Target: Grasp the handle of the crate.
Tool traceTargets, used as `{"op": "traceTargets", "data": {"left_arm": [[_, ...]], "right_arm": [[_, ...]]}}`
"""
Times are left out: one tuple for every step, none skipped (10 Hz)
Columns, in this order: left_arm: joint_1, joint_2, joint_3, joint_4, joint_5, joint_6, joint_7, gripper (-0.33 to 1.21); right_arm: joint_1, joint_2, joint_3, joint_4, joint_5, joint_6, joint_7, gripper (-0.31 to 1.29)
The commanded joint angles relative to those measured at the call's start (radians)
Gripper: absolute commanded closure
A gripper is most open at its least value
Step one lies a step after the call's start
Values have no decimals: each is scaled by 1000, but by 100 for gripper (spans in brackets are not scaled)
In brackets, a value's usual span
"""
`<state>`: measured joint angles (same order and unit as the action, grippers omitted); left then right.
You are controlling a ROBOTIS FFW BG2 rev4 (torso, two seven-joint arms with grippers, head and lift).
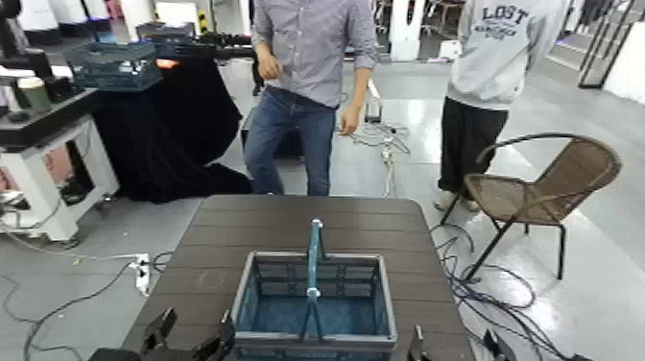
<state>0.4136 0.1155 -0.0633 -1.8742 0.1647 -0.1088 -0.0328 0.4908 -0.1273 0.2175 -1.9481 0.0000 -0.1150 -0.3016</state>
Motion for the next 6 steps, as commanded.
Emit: {"op": "traceTargets", "data": {"left_arm": [[-4,-2,0,7,10,0,-6,30],[-9,-2,2,10,13,0,-12,30],[-10,-2,2,14,16,1,-12,30],[-15,-2,3,18,27,4,-18,30],[-24,-2,10,18,55,34,-32,30],[-50,-5,30,18,104,127,-87,30]], "right_arm": [[0,0,-1,2,0,0,-1,15],[-2,0,-1,3,-2,1,-1,15],[-3,-2,0,3,-2,3,-1,15],[-5,-2,0,3,-5,6,-1,15],[-6,-2,0,6,-5,6,-1,15],[-6,-3,0,8,-6,6,-1,15]]}}
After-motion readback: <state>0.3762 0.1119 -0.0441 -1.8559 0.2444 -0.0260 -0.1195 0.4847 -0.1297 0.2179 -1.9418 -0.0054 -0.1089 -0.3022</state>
